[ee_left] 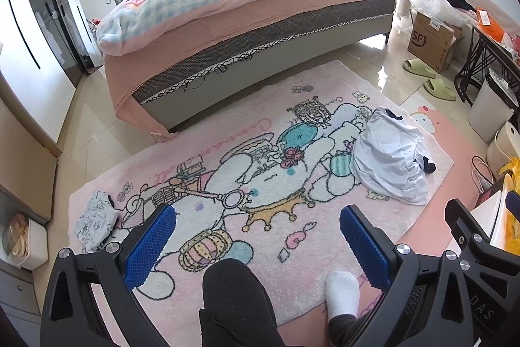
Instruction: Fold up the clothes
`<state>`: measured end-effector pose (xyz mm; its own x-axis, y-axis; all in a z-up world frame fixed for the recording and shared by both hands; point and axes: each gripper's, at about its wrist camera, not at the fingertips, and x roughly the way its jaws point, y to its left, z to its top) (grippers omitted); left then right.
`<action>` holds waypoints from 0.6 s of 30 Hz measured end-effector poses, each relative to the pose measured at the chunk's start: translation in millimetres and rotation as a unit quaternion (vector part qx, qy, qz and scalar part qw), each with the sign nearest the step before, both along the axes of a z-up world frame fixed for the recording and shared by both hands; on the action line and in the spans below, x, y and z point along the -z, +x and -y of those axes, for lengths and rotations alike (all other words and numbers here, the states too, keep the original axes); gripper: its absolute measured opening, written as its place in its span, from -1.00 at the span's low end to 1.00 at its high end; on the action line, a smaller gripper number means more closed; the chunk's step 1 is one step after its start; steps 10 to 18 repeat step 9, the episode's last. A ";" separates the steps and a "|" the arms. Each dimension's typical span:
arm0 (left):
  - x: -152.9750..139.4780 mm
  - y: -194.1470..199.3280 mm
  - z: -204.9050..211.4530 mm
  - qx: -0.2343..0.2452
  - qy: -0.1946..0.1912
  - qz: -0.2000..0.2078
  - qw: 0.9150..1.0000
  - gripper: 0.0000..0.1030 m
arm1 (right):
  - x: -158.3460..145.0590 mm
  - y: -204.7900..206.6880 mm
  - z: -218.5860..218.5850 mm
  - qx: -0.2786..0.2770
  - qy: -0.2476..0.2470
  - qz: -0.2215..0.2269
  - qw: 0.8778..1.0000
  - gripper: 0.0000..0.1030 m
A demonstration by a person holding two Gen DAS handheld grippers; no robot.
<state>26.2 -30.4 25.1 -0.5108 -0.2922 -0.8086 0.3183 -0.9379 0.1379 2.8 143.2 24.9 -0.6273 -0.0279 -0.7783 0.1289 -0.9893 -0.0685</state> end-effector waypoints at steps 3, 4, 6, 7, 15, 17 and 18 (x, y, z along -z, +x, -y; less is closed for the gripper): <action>-0.8 0.8 1.1 0.000 0.002 -0.003 1.000 1.00 | 0.5 -0.5 0.8 0.001 0.001 0.001 1.000 1.00; -0.8 0.8 1.2 0.000 0.001 -0.003 1.000 1.00 | 0.6 -0.5 1.2 0.000 0.001 0.002 1.000 1.00; -0.9 0.8 1.5 0.000 -0.001 -0.004 1.000 1.00 | 0.7 -0.5 1.9 0.000 0.002 0.002 1.000 1.00; -0.9 0.8 1.6 0.001 -0.001 -0.005 1.000 1.00 | 0.9 -0.5 2.0 0.001 0.002 0.003 1.000 1.00; -1.0 0.6 1.9 0.002 -0.001 -0.007 1.000 1.00 | 1.3 -0.7 2.3 0.001 0.002 0.003 1.000 1.00; -1.0 0.6 1.9 0.002 -0.001 -0.007 1.000 1.00 | 1.3 -0.7 2.3 0.001 0.002 0.003 1.000 1.00; -1.0 0.6 1.9 0.002 -0.001 -0.007 1.000 1.00 | 1.3 -0.7 2.3 0.001 0.002 0.003 1.000 1.00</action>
